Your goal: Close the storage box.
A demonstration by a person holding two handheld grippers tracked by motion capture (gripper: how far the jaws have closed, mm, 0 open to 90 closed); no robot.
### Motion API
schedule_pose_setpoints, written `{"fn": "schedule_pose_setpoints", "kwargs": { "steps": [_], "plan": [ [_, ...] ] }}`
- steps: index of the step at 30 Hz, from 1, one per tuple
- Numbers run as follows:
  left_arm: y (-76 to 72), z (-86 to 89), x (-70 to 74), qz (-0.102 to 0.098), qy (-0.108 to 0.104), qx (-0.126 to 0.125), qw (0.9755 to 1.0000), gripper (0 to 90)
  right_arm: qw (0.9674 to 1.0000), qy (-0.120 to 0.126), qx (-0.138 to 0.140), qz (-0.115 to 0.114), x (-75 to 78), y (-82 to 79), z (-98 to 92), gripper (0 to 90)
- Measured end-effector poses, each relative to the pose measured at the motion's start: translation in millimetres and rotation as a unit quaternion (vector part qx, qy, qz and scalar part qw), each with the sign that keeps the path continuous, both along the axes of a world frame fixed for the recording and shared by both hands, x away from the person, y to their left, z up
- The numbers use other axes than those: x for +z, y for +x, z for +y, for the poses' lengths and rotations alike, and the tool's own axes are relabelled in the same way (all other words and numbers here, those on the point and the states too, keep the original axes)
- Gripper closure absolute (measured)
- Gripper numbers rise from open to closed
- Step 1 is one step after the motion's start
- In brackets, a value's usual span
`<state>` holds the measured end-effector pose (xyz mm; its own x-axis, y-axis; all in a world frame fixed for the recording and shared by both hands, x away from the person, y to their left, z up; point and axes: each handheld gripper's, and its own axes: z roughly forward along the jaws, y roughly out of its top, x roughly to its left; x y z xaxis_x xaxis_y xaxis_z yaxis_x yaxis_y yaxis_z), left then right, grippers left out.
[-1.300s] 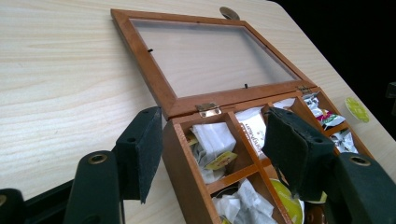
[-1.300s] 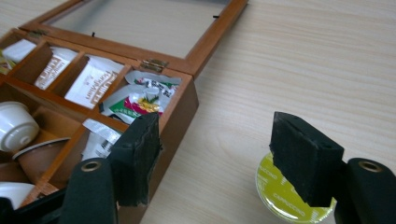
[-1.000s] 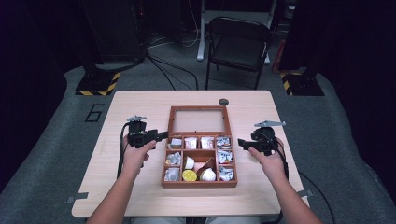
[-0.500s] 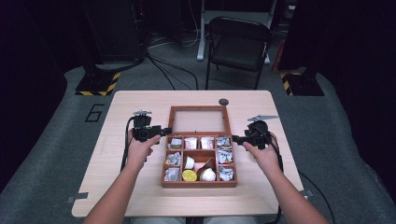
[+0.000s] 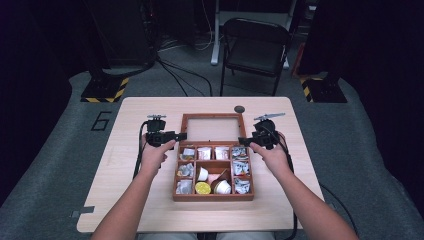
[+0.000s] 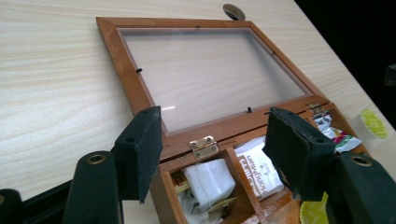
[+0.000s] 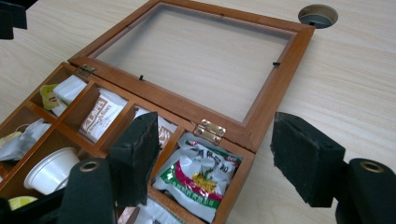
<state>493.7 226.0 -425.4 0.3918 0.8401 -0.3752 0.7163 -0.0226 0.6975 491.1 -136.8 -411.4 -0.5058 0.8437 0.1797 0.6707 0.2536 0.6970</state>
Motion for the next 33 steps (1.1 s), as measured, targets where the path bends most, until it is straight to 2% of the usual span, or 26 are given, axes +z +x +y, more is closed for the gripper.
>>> {"fn": "schedule_pose_setpoints", "kwargs": {
  "steps": [4, 10, 18, 21, 26, 33],
  "plan": [
    [5.5, -0.7, -4.7, 0.011, -0.016, 0.004, 0.9998, 36.6, 0.9999, 0.008, -0.01, 0.0, -2.8, 8.9, 1.2, 32.1],
    [17.0, -3.8, -16.5, 0.026, -0.011, 0.01, 0.9996, 36.6, 0.9995, 0.016, -0.025, 0.012, -10.2, 19.2, -0.4, 32.1],
    [27.5, -9.6, -29.2, 0.037, 0.004, 0.018, 0.9991, 36.6, 0.9994, 0.015, -0.023, 0.019, -19.6, 28.7, 0.0, 32.9],
    [30.3, -9.6, -32.9, 0.046, -0.002, 0.027, 0.9986, 36.6, 0.9993, 0.01, -0.026, 0.025, -23.2, 31.5, 2.1, 33.4],
    [35.1, -8.2, -39.3, 0.053, 0.007, 0.03, 0.9981, 36.6, 0.9993, 0.005, -0.024, 0.028, -30.0, 36.6, 5.4, 33.6],
    [41.0, -8.7, -47.4, 0.061, 0.0, 0.03, 0.9977, 36.6, 0.9983, 0.016, -0.032, 0.046, -37.8, 42.7, 8.7, 33.6]
  ]
}}
